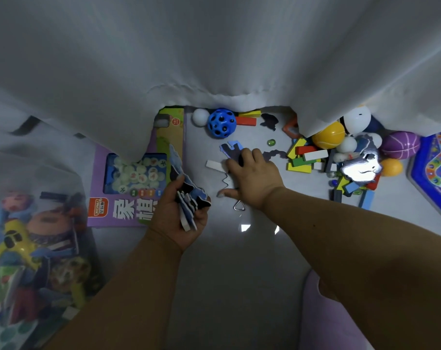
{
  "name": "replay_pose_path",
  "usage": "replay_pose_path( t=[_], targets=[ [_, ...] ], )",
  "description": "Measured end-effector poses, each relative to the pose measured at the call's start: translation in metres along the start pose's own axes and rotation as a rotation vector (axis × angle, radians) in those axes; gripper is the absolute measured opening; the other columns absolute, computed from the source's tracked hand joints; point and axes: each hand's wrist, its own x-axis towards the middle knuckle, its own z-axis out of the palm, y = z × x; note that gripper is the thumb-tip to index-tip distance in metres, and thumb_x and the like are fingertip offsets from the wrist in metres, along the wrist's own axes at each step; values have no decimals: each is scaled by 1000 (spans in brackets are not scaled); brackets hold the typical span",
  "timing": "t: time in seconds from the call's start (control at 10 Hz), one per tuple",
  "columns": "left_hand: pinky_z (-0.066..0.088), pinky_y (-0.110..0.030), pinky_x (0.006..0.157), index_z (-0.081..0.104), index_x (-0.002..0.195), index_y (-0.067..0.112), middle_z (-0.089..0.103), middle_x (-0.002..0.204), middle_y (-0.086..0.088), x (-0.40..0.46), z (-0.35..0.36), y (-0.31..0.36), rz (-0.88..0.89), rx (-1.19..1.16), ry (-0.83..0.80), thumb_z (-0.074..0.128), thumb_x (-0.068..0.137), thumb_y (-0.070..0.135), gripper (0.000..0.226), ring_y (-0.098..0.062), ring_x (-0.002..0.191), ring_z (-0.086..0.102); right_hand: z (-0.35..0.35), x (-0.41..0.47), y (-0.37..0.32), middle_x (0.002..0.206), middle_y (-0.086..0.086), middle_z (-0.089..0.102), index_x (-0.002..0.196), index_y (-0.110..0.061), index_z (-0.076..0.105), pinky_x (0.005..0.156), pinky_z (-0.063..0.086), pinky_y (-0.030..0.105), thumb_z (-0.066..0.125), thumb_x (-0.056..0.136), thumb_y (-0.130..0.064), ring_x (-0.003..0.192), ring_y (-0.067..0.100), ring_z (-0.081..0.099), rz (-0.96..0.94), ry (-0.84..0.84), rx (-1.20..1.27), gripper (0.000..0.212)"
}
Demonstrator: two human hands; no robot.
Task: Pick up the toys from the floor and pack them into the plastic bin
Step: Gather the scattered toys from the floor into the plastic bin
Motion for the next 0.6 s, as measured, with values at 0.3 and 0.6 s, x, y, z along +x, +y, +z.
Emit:
replay_pose_path(
  t=[0.3, 0.6],
  targets=[
    [47, -20, 38, 68, 56, 21, 60, 55, 6, 16, -23, 7, -71, 94, 118, 87, 54, 31, 22, -5, 51, 57, -20, 16, 10, 121, 13, 41, 120, -23, 42, 83, 48, 38, 74, 66, -58, 105, 29, 50, 18, -145, 197, 71],
    [41, -17, 41, 55, 65, 20, 51, 53, 6, 2, 0, -6, 80, 241, 229, 51, 89, 40, 32, -7, 42, 49, -33, 9, 17, 109, 13, 48, 114, -17, 46, 67, 48, 36, 57, 88, -20, 77, 31, 55, -23, -85, 281, 28]
  ],
)
